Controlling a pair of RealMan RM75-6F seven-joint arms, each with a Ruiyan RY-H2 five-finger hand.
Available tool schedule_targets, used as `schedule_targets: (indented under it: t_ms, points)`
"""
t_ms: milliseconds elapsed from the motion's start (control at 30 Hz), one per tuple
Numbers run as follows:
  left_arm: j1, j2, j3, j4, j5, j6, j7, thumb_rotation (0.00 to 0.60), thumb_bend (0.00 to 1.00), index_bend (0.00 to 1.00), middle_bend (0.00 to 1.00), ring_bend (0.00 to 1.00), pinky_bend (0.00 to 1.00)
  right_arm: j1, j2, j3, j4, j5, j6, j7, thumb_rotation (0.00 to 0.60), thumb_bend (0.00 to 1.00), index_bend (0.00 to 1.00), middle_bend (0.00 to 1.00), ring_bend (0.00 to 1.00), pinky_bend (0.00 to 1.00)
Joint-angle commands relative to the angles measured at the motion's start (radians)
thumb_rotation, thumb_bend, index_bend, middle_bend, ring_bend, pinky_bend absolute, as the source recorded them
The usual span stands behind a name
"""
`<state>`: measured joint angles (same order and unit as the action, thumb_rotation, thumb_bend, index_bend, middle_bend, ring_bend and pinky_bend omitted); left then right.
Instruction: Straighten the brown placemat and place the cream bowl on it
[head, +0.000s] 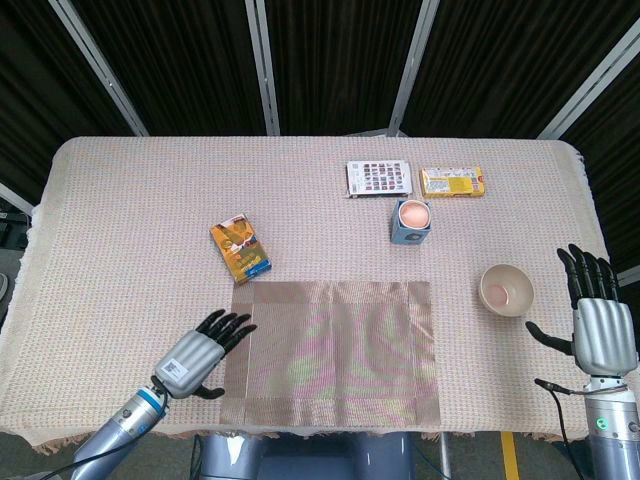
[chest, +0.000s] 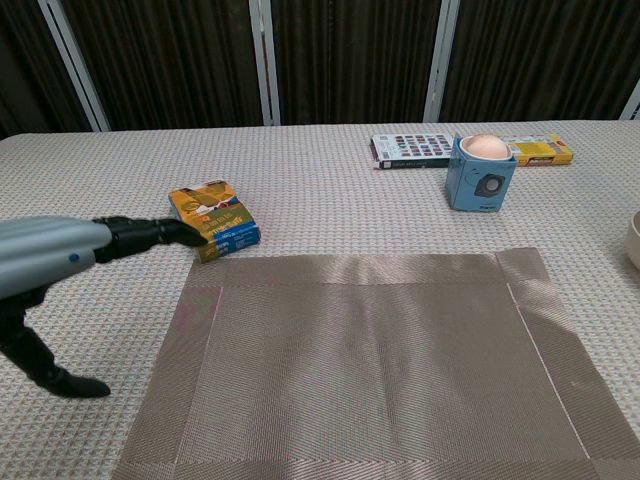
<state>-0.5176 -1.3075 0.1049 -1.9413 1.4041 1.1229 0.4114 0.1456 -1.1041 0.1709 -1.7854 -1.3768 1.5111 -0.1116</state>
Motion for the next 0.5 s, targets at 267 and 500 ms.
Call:
schedule_targets:
  t_ms: [267,500]
  points:
    - [0.070,0.037,-0.153,0.177,-0.019,0.233,-0.058,0.600,0.00,0.00,0.00,0.00,0.00,0.010,-0.017,-0.006,0.015,0.019,-0.029,-0.036,0.600,0.00,0.00,0.00,0.00,0.00]
    - [0.122,0.080,-0.224,0.216,-0.099,0.331,-0.075,0.600,0.00,0.00,0.00,0.00,0.00,0.055,-0.047,-0.021,0.081,0.080,-0.153,-0.068,0.600,0.00,0.00,0.00,0.00,0.00]
